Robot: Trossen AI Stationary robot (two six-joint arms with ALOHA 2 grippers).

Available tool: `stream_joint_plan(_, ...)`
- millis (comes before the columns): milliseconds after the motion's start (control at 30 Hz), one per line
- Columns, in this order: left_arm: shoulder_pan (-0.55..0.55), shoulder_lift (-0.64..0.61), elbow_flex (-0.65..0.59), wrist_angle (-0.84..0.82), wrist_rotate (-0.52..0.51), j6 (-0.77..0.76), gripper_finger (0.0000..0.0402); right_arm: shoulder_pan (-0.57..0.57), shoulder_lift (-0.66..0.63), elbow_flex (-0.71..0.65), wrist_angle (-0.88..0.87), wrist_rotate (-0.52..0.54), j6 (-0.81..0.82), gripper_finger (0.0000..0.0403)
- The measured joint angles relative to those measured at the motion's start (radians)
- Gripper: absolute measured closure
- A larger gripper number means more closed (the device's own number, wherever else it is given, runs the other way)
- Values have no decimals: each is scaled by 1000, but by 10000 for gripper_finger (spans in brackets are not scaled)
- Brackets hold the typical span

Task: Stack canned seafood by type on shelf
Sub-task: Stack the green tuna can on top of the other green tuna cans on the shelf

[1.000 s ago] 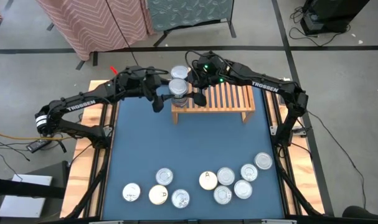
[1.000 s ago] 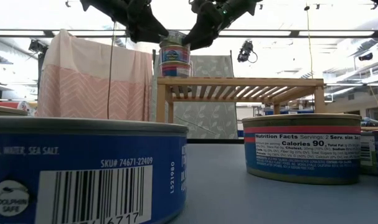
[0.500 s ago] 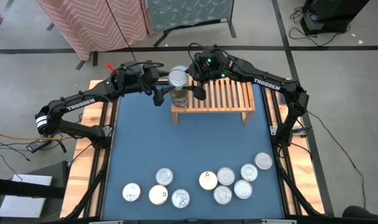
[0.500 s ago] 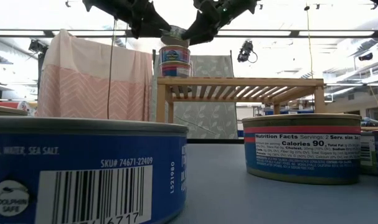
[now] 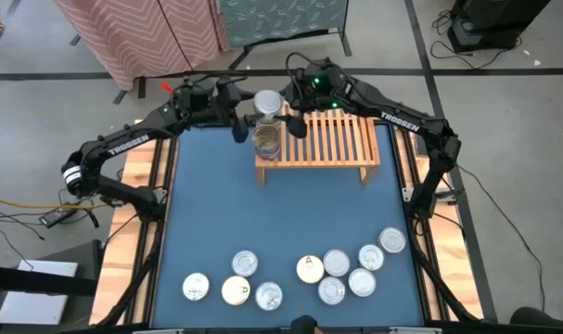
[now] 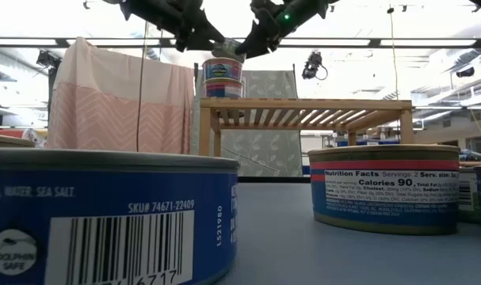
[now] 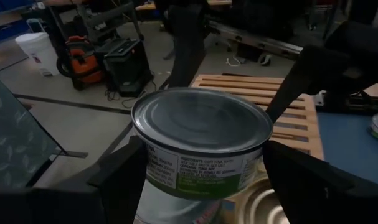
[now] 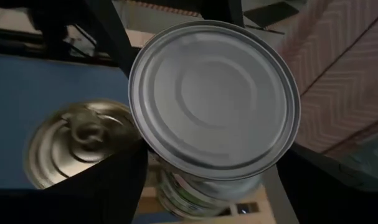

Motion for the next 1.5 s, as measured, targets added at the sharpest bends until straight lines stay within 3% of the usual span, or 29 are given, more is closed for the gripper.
stream_joint_plan(733,50,49,-1,-42,17,-91,89,-28,25,8,139,-54,-8,69)
stream_joint_plan(1500,51,41,5,-66,-52,-79,89,-75,36,-17,92,-49,37,69)
